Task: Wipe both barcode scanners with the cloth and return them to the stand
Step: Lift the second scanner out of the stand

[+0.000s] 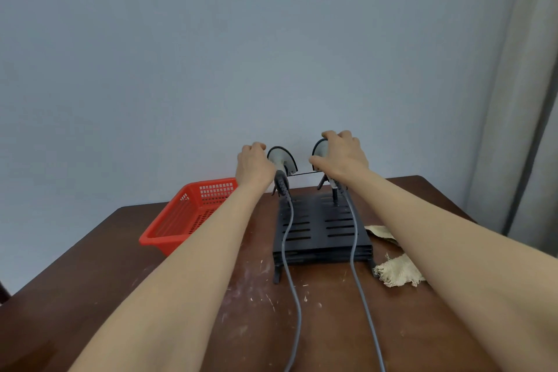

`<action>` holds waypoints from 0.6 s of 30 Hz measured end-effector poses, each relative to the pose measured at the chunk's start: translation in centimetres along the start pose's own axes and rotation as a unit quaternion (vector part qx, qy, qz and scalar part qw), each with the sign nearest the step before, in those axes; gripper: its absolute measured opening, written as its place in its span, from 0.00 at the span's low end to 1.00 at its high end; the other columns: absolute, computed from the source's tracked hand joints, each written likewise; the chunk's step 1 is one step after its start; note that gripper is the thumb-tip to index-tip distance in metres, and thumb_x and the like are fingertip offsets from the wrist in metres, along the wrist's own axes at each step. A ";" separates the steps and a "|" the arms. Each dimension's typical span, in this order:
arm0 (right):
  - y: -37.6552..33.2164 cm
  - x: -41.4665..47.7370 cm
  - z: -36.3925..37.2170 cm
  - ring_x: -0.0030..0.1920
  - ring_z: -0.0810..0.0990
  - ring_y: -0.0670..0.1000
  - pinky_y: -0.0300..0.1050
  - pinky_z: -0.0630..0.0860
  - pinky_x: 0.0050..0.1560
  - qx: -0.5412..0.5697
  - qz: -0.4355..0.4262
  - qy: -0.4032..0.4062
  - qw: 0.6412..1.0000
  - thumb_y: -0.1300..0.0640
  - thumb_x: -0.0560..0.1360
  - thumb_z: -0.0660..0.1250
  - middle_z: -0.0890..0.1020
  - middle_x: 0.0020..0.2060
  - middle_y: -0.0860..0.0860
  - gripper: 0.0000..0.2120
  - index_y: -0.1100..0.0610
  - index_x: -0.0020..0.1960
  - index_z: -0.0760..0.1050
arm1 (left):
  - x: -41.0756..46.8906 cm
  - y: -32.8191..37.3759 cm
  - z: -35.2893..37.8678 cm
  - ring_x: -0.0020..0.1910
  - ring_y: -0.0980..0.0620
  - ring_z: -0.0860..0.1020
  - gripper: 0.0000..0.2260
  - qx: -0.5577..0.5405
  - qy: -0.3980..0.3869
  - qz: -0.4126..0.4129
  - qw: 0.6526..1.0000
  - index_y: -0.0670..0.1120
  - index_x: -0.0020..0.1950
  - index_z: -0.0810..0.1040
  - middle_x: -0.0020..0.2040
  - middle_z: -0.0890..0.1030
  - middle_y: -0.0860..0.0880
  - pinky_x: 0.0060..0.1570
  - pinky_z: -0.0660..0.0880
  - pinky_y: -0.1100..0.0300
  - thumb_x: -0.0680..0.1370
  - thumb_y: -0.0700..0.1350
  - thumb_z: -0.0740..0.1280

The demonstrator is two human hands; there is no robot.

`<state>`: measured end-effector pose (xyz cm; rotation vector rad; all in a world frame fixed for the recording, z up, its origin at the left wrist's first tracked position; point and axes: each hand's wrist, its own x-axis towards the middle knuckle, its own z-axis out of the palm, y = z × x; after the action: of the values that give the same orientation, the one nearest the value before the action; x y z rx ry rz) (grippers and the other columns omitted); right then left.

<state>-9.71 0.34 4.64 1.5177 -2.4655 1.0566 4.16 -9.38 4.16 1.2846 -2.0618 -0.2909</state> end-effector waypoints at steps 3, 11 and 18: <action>-1.6 -0.3 0.7 0.67 0.64 0.57 0.50 0.70 0.57 -0.005 -0.041 0.031 0.999 0.52 0.76 0.62 0.66 0.67 0.56 0.23 0.55 0.70 0.65 | 0.1 -1.9 -0.1 0.68 0.43 0.68 0.23 -0.011 -0.022 -0.036 0.999 0.41 0.71 0.66 0.70 0.68 0.41 0.65 0.66 0.54 0.75 0.31 0.57; -5.0 0.0 3.8 0.60 0.73 0.59 0.49 0.71 0.54 0.038 -0.051 -0.063 0.996 0.49 0.78 0.58 0.68 0.66 0.59 0.23 0.58 0.69 0.65 | -0.6 -5.2 2.9 0.69 0.43 0.68 0.29 -0.067 -0.118 -0.077 0.988 0.37 0.73 0.60 0.71 0.68 0.40 0.61 0.67 0.57 0.75 0.39 0.67; -5.0 1.6 6.8 0.58 0.74 0.61 0.50 0.70 0.47 0.087 0.044 -0.122 0.988 0.43 0.76 0.59 0.74 0.60 0.60 0.29 0.62 0.67 0.64 | 0.0 -6.0 7.2 0.67 0.43 0.70 0.36 -0.132 -0.162 -0.102 0.973 0.37 0.74 0.58 0.69 0.70 0.40 0.60 0.68 0.55 0.71 0.44 0.73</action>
<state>-4.52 -6.19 2.70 1.6949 -2.6883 1.1950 3.70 -13.42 -4.24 1.3508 -2.0631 -0.8911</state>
